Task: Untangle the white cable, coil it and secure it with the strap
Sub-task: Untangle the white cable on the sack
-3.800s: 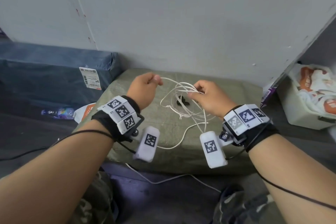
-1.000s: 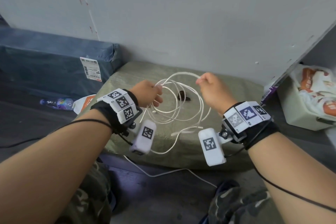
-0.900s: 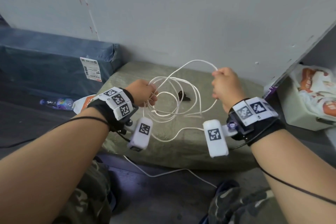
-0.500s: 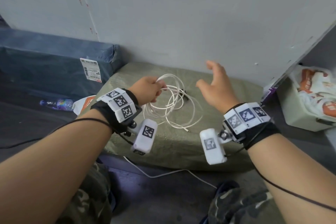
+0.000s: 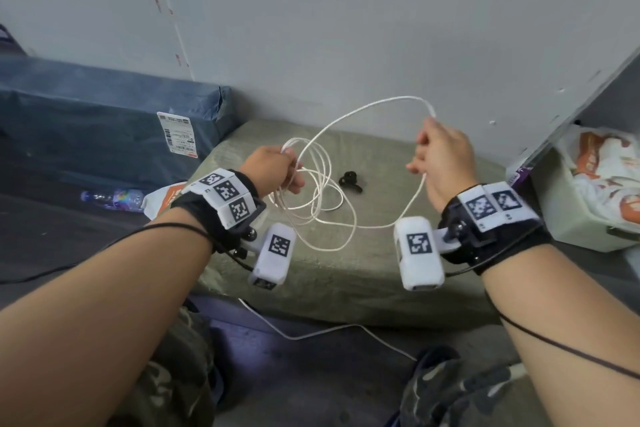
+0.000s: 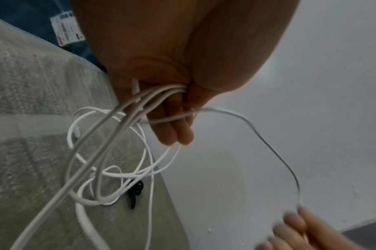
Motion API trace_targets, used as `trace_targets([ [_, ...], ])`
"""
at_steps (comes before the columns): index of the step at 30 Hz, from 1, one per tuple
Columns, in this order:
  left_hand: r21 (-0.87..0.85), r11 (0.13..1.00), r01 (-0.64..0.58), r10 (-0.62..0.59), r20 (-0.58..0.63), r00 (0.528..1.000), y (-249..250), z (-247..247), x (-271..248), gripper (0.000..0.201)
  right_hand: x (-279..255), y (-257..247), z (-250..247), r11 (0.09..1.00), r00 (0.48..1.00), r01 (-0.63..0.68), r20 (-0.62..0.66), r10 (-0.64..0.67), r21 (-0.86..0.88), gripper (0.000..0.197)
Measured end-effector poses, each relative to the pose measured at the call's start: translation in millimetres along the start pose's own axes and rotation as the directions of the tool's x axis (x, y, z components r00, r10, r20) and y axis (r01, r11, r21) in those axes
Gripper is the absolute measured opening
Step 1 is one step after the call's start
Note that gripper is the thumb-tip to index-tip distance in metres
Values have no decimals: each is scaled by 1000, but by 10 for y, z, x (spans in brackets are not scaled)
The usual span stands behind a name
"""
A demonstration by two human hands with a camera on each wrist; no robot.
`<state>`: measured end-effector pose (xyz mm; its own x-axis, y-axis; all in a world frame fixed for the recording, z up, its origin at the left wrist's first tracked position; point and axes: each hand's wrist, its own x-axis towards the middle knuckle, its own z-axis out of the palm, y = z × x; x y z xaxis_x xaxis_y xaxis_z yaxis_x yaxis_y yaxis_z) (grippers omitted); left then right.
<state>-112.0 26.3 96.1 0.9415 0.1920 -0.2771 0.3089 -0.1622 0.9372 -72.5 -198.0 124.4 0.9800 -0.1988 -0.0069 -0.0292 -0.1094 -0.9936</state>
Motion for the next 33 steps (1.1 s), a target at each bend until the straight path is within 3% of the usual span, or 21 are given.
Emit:
trace_targets([
  [2,16,1000,8,-7,-21,1000,1,-28,7,33,95,32,-118,998,994,-55,-94,59,44,27],
  [4,21,1000,14,-13,-25,1000,8,-26,1,32,105,68,-140,993,993,-74,-104,64,-96,13],
  [5,38,999,9,-8,-12,1000,6,-15,-1,32,88,95,-124,976,996,-68,-77,53,-208,17],
  [6,61,998,-3,2,13,1000,8,7,-14,31,56,120,-90,947,999,-45,-41,33,-319,36],
  [8,91,995,-50,42,81,996,7,75,-42,30,-93,119,12,871,992,124,93,-91,-475,57],
  [10,96,991,-91,78,133,988,17,147,-86,29,-264,104,136,767,933,336,305,-192,-547,45],
  [12,102,987,-127,109,167,980,31,191,-114,29,-392,133,235,700,845,452,517,-138,-553,31],
  [14,124,981,-151,129,172,977,33,201,-118,30,-436,173,284,648,798,508,594,-107,-567,37],
  [15,113,983,-146,128,151,980,28,192,-110,31,-420,186,282,621,800,525,587,-125,-583,43],
  [18,104,987,-126,127,-7,992,27,126,-87,29,-292,147,193,532,876,470,447,-182,-704,52],
  [22,204,971,-127,173,-228,958,21,-50,-10,28,-67,109,-47,522,973,223,159,-166,-823,66],
  [26,212,974,-75,145,-341,929,18,-151,46,27,64,121,-279,641,996,38,-25,-89,-767,63],
  [33,154,988,-35,98,-424,900,86,-206,51,29,225,249,-464,704,985,-114,-174,-14,-701,41],
])
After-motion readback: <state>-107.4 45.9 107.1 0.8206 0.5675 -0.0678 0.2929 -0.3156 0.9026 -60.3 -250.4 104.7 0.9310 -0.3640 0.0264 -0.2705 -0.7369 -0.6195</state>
